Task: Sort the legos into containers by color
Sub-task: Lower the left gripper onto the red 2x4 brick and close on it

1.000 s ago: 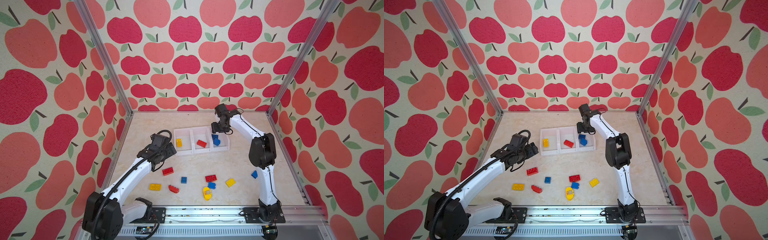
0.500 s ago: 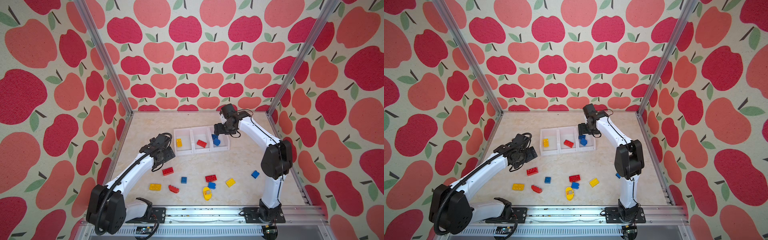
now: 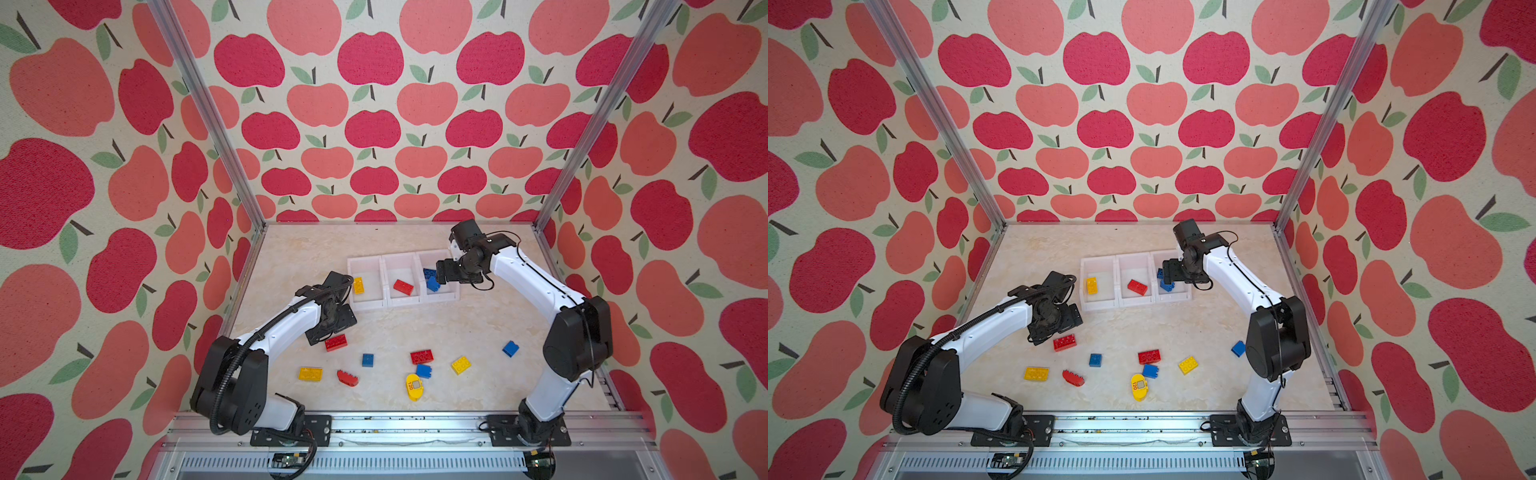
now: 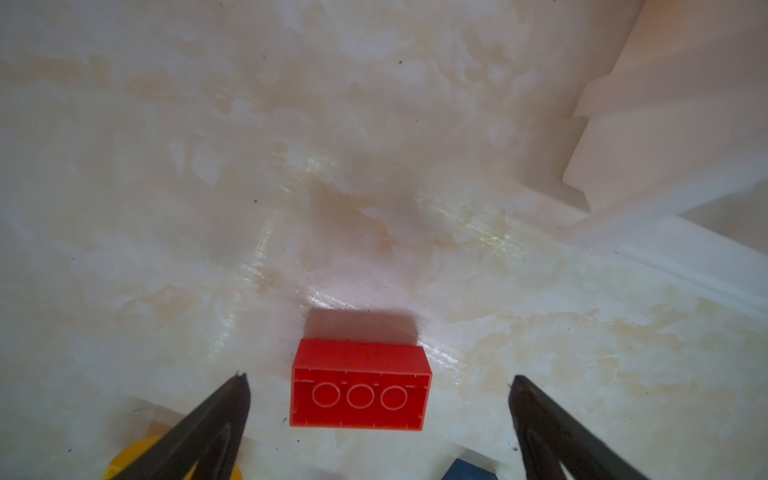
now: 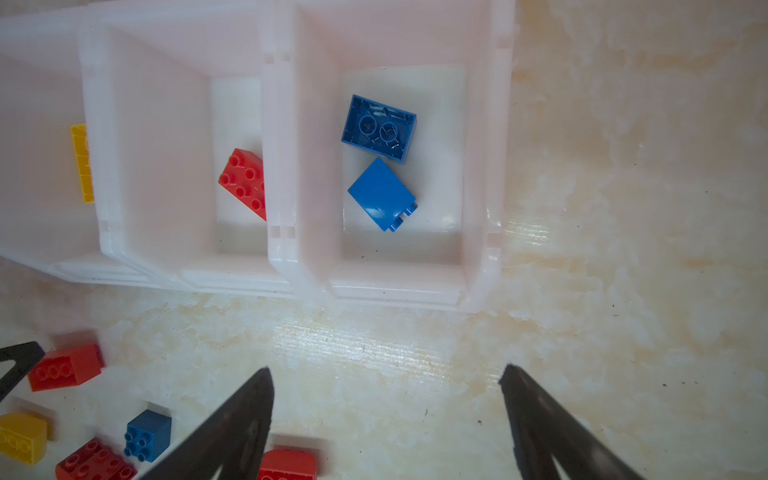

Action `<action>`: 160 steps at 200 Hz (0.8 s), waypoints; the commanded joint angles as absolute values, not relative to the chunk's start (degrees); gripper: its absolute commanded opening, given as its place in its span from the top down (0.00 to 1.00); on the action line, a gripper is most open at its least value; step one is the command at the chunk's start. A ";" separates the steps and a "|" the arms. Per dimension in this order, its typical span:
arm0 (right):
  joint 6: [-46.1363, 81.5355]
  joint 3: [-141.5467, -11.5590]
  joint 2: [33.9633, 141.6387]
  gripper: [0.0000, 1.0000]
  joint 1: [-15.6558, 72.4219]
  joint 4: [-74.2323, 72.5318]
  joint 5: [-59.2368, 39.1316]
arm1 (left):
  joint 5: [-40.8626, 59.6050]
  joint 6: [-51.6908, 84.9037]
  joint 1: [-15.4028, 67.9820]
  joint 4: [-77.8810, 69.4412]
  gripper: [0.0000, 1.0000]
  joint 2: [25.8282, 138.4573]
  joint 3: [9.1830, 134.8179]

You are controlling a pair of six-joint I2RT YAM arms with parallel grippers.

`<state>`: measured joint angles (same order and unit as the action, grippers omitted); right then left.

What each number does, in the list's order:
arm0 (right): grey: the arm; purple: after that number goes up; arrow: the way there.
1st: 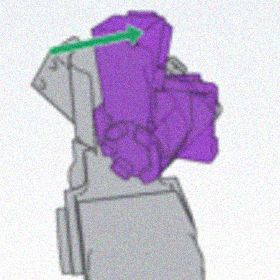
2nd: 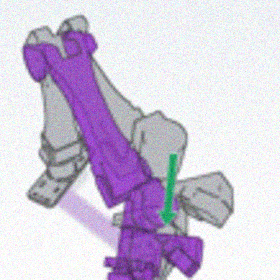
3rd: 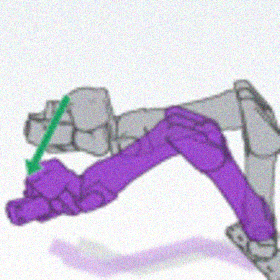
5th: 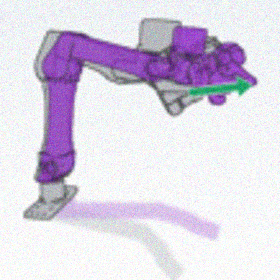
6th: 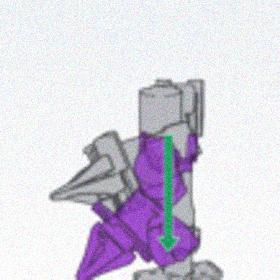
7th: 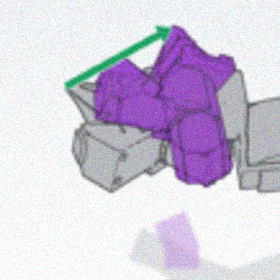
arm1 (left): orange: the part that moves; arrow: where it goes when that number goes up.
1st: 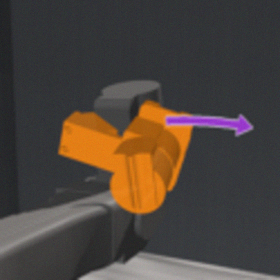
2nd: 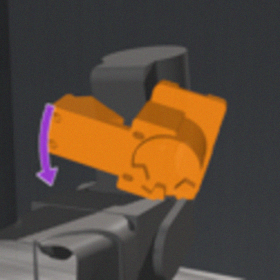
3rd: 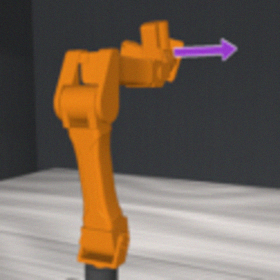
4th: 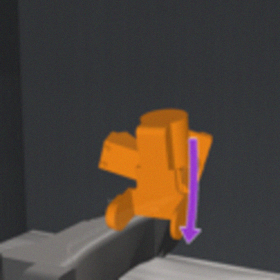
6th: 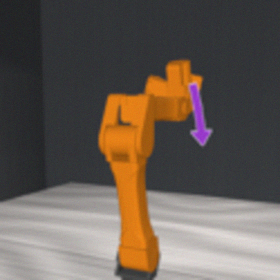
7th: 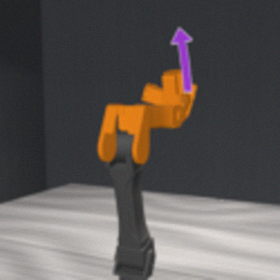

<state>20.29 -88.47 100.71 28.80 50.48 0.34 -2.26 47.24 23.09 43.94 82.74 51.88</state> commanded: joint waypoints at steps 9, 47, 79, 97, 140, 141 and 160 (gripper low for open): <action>21.70 -87.41 98.75 0.11 29.34 50.21 -0.03 | -0.56 47.97 23.62 44.41 0.01 84.64 52.28; 21.63 -87.45 98.82 0.11 29.41 50.10 -0.16 | 0.74 48.09 23.99 43.03 0.02 86.28 51.19; 21.66 -87.12 98.73 0.11 29.30 50.12 -0.18 | 1.04 47.64 24.17 43.15 0.05 87.57 50.73; 21.65 -86.77 98.50 0.11 29.36 50.01 -0.13 | 1.22 47.46 24.34 43.08 0.06 87.70 50.08; 21.62 -86.21 98.28 0.11 29.27 49.93 -0.18 | 1.05 46.94 24.74 43.68 0.09 87.26 49.29; 21.62 -86.22 98.27 0.11 29.27 49.93 -0.22 | 1.05 46.94 24.76 43.64 0.09 87.27 49.25; 21.71 -85.97 98.20 0.11 29.29 49.84 -0.23 | 0.88 46.93 24.87 43.09 0.11 86.72 48.28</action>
<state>20.71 -86.80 100.57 28.93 50.00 0.34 0.95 47.05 24.53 42.78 87.05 49.82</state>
